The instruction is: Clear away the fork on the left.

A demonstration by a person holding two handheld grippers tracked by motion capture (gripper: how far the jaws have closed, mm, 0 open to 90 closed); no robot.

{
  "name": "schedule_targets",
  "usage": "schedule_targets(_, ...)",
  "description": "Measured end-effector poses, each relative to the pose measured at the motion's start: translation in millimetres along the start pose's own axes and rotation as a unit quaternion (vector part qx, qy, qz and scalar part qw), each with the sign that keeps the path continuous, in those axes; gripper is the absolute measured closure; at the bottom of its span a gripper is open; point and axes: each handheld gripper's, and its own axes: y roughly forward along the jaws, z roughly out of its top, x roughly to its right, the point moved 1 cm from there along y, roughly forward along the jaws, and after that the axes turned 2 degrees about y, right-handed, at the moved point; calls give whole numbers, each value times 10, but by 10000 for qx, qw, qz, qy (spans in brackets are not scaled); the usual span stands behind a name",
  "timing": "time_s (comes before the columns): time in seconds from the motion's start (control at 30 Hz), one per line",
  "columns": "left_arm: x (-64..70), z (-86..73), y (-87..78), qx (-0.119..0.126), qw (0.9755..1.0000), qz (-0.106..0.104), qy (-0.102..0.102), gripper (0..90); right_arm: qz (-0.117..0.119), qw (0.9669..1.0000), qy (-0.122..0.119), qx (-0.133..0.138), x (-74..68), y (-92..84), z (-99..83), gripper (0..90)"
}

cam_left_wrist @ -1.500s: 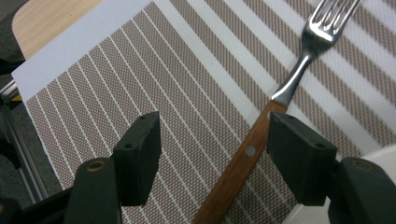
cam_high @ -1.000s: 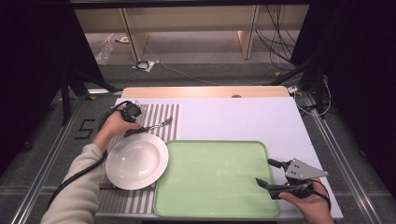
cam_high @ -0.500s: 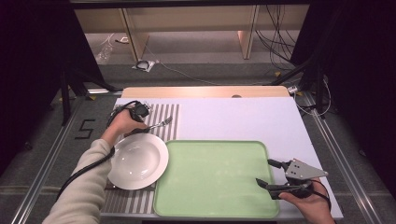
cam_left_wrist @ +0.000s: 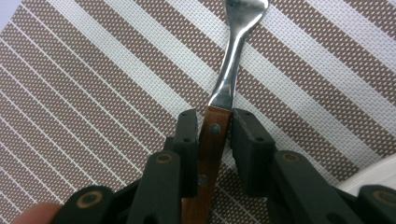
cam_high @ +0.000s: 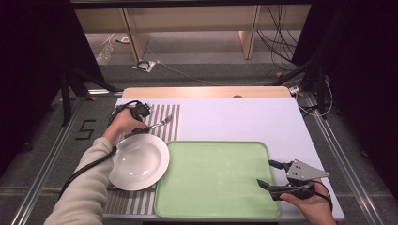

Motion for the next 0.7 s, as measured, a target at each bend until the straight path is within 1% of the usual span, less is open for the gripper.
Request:
schedule_targets(0.13, 21, 20, 1, -65, 9999, -3, 90, 763, 17, 10000, 3, 33, -2, 5, 0, 205)
schedule_targets(0.23, 34, 24, 1, -79, 9999, 33, 102, 769, 16, 10000, 4, 30, -2, 4, -1, 205)
schedule_targets(0.43, 39, 21, 0, -78, 9999, 54, 81, 771, 17, 10000, -1, 35, -3, 3, -1, 205)
schedule_targets(0.7, 34, 4, -7, -49, 9999, 69, -58, 773, 15, 10000, 3, 30, -5, 3, 1, 205)
